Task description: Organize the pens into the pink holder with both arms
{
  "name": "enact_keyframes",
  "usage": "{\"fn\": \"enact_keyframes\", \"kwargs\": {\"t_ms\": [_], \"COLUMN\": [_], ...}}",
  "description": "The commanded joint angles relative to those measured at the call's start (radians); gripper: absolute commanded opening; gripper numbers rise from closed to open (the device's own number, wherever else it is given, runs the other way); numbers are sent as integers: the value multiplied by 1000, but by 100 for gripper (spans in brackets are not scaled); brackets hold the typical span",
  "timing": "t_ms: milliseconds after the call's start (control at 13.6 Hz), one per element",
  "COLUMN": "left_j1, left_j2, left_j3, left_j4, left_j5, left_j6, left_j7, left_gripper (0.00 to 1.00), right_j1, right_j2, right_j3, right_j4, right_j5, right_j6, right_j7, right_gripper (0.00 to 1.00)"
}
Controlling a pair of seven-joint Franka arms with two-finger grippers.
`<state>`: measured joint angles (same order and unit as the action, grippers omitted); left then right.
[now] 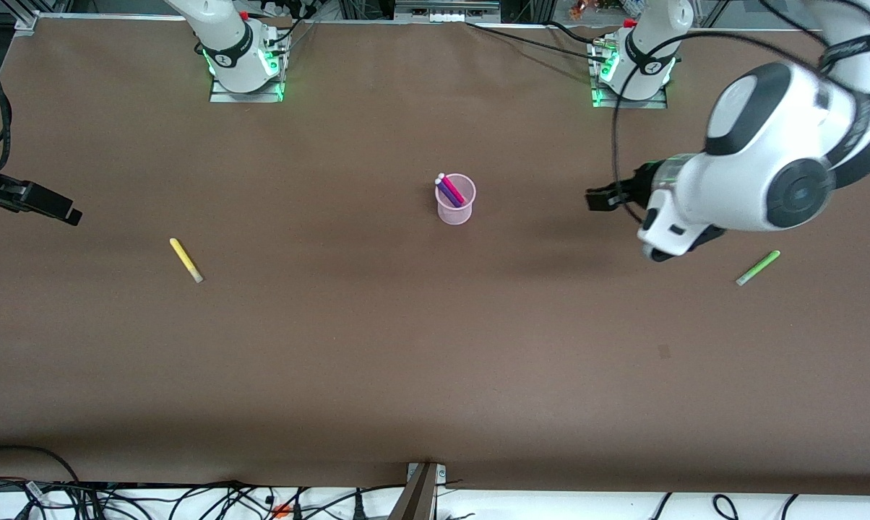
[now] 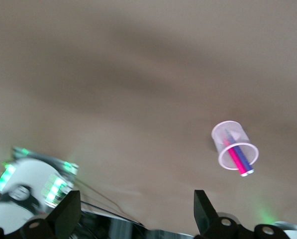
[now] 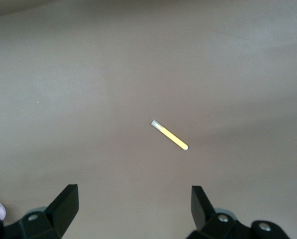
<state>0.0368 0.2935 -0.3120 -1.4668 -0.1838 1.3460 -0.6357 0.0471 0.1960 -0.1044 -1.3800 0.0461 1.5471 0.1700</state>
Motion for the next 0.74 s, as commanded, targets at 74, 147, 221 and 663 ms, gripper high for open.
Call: {"fn": "enact_keyframes", "kwargs": {"t_ms": [74, 147, 221, 663], "left_j1": [9, 9, 12, 69], "left_j2": [-190, -218, -243, -284], "left_j3": [51, 83, 115, 128], "left_j4": [-46, -46, -62, -86], "left_j5": [167, 168, 162, 138], "left_j6": [-19, -15, -4, 45], "left_j7": [293, 386, 448, 453], "left_gripper": [100, 100, 100, 100], "right_j1": [-6, -6, -6, -4], "right_j2": [-12, -39, -79, -178], "right_j3": [2, 3, 6, 15], "right_j4": [12, -2, -39, -165], "right_j5": [12, 11, 11, 11], "right_j6": [-76, -76, -64, -1], "right_j7": [-24, -24, -24, -14], "right_gripper": [100, 100, 100, 100]}}
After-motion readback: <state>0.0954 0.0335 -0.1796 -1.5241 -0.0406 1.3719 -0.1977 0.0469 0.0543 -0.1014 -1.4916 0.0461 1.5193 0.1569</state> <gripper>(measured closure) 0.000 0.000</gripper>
